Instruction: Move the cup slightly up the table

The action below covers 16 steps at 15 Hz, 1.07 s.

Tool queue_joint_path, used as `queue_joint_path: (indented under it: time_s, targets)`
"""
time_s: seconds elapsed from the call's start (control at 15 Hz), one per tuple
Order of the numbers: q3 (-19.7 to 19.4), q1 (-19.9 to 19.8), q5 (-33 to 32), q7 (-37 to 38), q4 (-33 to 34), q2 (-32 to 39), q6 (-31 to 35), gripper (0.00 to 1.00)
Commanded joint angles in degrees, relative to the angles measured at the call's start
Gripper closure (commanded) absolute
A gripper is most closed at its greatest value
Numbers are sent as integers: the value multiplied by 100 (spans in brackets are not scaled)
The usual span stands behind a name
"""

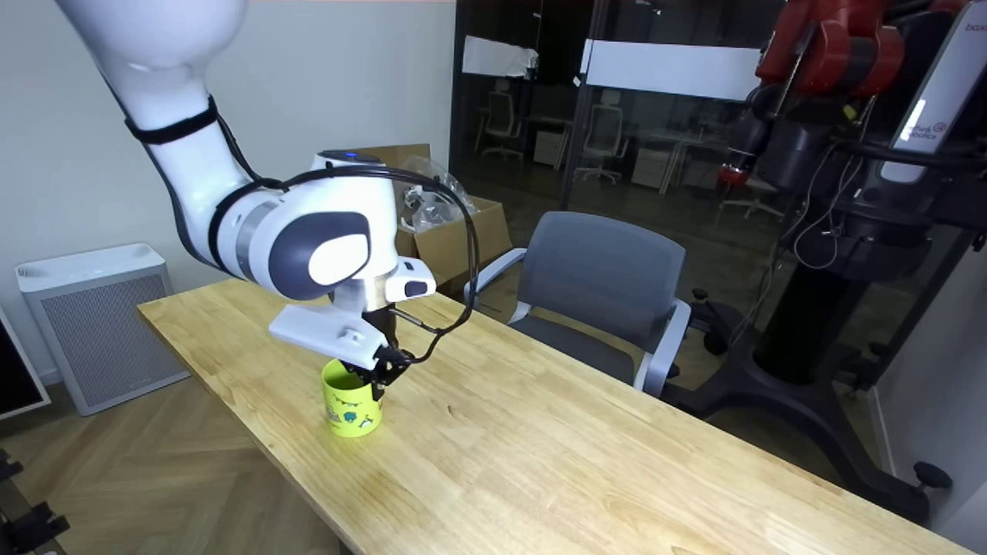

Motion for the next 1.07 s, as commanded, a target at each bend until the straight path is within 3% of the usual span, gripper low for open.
queue_joint_path:
  time_s: [0.0,0.27,0.73,1.0]
  targets:
    - [-587,228,-67,747,471,191,-160,98]
    - [-745,24,144,1027,1044,541,-465,98]
    - [-342,-484,855,941,1714,787,-1363,98]
    - [-318,-545,1118,1040,1781,833,-1141,98]
